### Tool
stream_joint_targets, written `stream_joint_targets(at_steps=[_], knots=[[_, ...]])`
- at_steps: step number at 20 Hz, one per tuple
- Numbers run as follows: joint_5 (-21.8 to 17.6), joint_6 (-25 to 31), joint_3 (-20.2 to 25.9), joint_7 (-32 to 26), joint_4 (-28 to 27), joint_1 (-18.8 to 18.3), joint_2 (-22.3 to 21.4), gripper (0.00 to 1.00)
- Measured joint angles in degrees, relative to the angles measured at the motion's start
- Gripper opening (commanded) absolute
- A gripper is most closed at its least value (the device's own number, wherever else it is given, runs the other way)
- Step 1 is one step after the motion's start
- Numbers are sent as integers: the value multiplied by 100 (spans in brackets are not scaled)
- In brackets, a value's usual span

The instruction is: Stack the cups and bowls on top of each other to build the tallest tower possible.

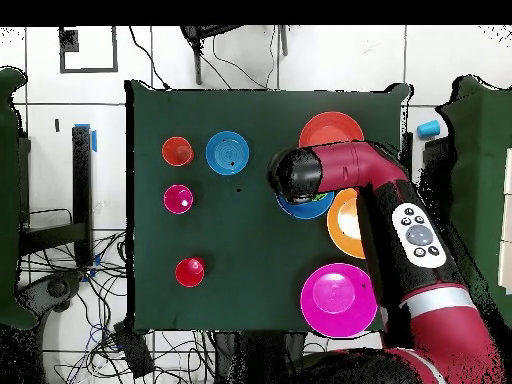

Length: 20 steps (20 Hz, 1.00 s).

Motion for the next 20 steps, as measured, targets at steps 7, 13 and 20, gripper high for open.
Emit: stream_joint_targets(at_steps=[7,13,20], knots=[[-17,-26,-1,0,-1,27,2,100],[-17,-149,-17,0,0,52,15,100],[-36,-237,-79,0,-7,112,16,100]])
